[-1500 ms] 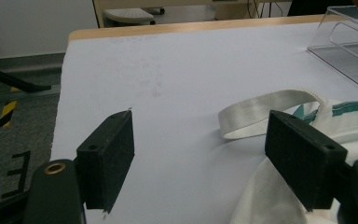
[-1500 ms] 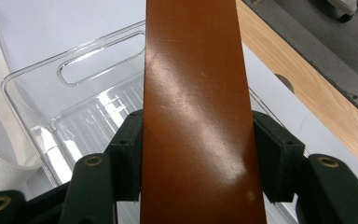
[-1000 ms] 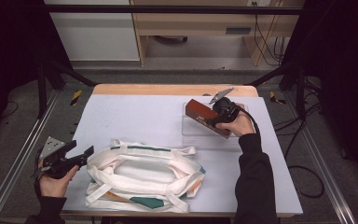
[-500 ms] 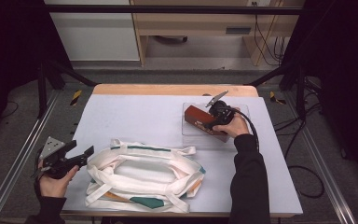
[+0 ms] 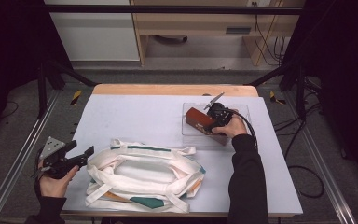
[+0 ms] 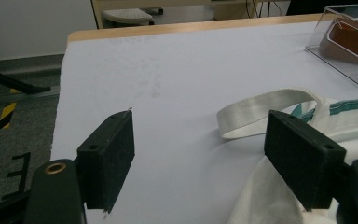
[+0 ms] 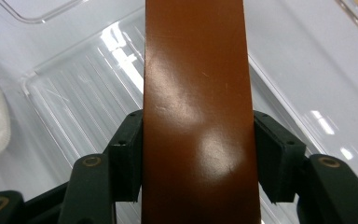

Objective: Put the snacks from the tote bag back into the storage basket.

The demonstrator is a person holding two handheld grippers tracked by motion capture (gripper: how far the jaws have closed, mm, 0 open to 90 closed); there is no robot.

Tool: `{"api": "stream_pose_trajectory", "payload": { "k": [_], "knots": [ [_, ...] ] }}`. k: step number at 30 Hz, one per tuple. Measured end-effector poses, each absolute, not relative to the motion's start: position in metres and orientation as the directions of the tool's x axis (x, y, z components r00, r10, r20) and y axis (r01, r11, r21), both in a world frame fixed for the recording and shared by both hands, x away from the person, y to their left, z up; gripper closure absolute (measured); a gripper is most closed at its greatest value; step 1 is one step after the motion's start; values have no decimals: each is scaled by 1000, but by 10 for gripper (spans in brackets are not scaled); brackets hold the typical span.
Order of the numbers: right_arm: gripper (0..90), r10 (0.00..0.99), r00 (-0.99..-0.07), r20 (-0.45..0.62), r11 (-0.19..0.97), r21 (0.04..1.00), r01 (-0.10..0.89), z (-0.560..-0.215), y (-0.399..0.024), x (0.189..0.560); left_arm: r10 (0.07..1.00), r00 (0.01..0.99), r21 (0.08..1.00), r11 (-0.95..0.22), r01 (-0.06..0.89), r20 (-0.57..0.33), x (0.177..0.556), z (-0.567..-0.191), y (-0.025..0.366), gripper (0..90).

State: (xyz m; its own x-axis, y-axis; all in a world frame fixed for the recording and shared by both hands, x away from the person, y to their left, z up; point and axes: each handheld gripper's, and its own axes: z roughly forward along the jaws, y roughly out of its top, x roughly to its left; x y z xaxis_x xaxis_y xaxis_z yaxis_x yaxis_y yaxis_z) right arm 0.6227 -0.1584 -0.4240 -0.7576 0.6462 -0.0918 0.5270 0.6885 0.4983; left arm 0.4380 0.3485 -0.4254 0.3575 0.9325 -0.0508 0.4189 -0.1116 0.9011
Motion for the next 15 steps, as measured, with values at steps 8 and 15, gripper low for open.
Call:
{"api": "stream_pose_trajectory", "payload": {
  "k": [8,15],
  "knots": [
    [396,655,-746,-120,675,535,507,-409,-161,619,933,356,901,-109,420,-53,438,-425,349,241],
    [444,700,-701,-136,607,630,484,-383,-167,604,932,359,906,-109,410,-51,436,-423,349,242]
  ]
}}
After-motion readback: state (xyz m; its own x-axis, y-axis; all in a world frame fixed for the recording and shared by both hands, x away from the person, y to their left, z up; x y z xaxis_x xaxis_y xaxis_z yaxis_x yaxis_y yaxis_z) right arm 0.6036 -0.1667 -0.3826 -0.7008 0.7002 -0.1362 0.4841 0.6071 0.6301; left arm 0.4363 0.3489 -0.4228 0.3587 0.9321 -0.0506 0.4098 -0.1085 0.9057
